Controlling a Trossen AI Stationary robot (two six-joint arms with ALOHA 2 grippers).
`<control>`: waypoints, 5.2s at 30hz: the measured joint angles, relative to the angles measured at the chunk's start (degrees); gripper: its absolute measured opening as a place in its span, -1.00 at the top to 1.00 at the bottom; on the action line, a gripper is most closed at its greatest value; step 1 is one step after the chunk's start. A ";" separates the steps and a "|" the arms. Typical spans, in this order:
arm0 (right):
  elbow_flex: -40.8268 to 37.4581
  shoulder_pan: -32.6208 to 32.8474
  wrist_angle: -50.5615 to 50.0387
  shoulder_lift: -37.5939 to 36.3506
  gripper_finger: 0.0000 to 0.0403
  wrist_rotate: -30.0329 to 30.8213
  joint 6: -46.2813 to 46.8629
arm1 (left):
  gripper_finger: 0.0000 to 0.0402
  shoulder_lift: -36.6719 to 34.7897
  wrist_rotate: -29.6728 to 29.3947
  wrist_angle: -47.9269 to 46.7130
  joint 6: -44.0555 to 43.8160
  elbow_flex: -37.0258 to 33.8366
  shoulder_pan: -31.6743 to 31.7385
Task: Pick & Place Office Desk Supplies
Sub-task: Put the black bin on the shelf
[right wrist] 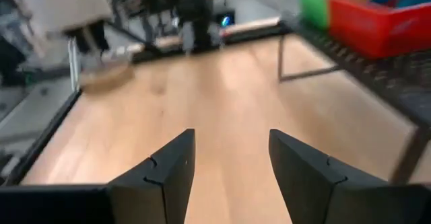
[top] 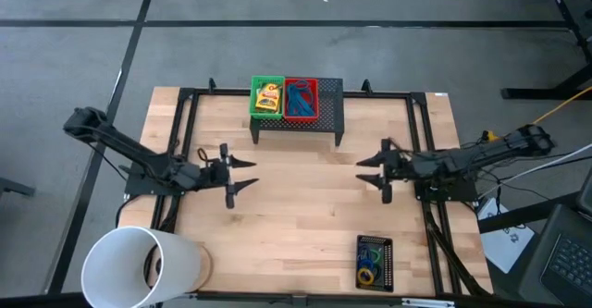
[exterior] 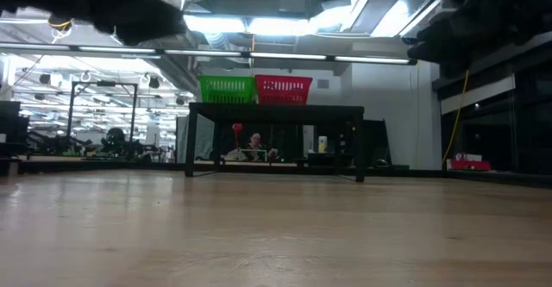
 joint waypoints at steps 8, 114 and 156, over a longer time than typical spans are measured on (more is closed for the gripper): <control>15.91 8.36 -13.69 16.17 0.08 -4.91 7.71 | -0.04 -0.04 -1.97 9.02 -1.72 -8.81 -3.89; 90.43 36.04 -87.40 89.40 0.95 -16.16 42.21 | 0.05 18.53 -5.41 29.43 -6.48 -17.42 -19.65; 96.77 7.91 -95.14 64.47 0.95 6.47 8.96 | 0.05 18.53 -6.33 26.45 -7.43 -17.46 -19.65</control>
